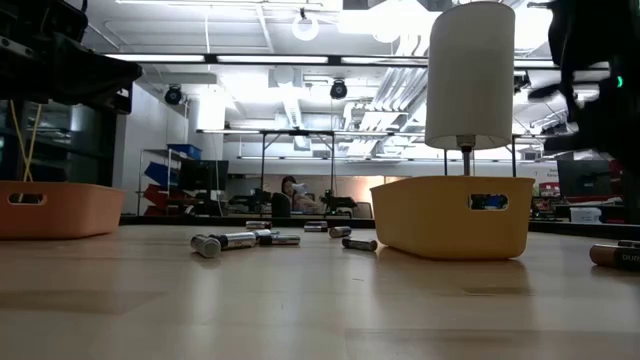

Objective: Sort batteries
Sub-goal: Put the black battery into the yellow bin

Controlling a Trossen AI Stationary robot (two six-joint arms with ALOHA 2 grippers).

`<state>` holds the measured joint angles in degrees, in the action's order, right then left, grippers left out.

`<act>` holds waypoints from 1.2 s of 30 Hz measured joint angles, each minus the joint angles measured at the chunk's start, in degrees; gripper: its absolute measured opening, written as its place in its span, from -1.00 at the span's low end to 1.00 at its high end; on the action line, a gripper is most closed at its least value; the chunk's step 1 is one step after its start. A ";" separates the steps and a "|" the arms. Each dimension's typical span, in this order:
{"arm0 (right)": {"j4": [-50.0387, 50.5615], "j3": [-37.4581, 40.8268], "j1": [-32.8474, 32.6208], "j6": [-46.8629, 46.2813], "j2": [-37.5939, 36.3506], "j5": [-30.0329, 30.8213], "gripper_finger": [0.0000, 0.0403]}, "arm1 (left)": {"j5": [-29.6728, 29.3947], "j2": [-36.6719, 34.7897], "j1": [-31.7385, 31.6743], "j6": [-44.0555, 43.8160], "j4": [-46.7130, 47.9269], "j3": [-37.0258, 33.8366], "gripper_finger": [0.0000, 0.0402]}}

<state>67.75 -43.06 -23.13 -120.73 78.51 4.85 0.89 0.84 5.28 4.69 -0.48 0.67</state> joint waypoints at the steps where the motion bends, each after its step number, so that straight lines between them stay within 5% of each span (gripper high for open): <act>1: 2.66 -2.30 0.26 0.30 -0.10 2.73 -0.92 | -0.05 0.00 0.01 0.00 -0.01 0.02 -1.00; 4: 6.30 -8.43 0.37 0.46 -0.10 13.54 -0.92 | -0.04 0.00 0.02 -0.01 -0.01 0.00 -1.00; 7: -4.55 -12.37 1.06 7.19 -0.17 20.61 -0.92 | -0.04 0.00 0.02 0.02 -0.03 0.00 -1.00; 11: -28.51 -12.68 2.37 21.79 1.89 18.55 -0.92 | -0.04 0.00 0.00 0.00 0.00 0.00 -1.00; 14: -36.79 -13.25 3.02 27.34 4.83 15.28 -0.92 | -0.04 0.00 0.02 0.01 0.00 0.01 -1.00; 18: -34.51 -14.72 4.51 28.00 7.76 12.59 -0.83 | -0.04 0.12 0.02 0.01 0.00 0.02 -1.00; 29: -36.11 -15.06 8.51 34.67 6.66 -1.03 0.04 | -0.04 0.13 0.01 -0.01 -0.03 0.01 -1.00; 36: -11.06 -14.96 1.47 17.21 4.33 -2.30 0.02 | -0.04 0.13 0.02 -0.01 -0.03 0.01 -1.00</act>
<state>56.69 -58.03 -21.66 -103.52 82.85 2.55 0.84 0.97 5.30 4.69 -0.51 0.68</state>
